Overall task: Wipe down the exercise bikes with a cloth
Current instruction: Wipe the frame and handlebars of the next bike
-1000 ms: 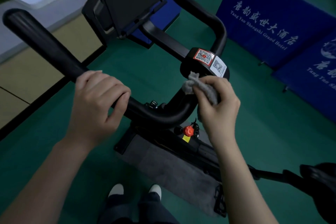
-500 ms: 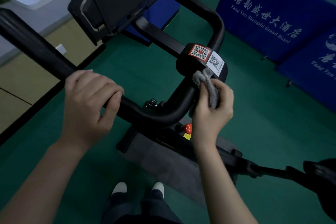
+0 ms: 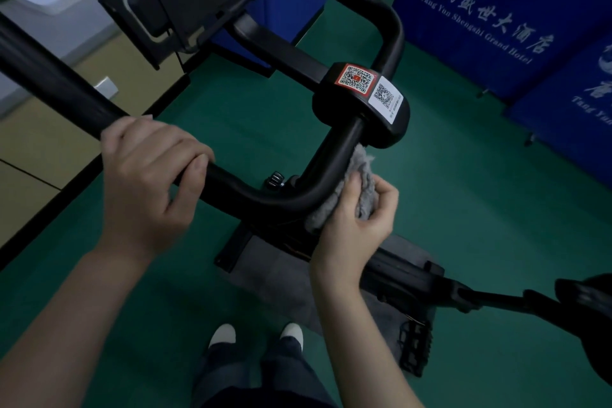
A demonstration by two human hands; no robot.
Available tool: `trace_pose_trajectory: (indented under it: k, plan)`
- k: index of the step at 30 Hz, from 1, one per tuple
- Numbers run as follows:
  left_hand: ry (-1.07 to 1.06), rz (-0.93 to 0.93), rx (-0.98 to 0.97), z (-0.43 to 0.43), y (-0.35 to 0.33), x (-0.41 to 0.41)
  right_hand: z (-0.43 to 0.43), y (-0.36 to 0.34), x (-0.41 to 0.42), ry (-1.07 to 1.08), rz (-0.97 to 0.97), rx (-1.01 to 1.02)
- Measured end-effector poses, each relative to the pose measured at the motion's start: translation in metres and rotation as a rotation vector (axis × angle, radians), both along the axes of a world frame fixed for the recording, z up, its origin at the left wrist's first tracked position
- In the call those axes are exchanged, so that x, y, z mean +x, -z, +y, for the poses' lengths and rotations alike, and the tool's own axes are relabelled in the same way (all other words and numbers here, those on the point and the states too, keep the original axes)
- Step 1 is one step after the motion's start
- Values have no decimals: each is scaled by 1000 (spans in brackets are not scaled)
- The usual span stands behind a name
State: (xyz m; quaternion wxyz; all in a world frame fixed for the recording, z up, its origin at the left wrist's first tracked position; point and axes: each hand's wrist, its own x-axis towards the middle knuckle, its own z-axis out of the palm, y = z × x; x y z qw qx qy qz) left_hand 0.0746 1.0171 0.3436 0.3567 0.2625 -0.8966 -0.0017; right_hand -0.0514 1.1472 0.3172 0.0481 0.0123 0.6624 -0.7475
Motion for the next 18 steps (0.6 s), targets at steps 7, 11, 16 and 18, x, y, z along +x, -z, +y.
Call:
trace_pose_trajectory:
  k: [7,11,16,18]
  plan:
    - [-1,12,-6,0,1,-1,17,6,28,-145,-201,-73]
    - [-1,16,-9,-1,1,-1,22,6,25,-253,-372,-170]
    - [16,28,12,-1,2,0,49,-8,6,-374,-211,-54]
    - [18,34,17,-1,2,0,54,-25,-18,-337,128,116]
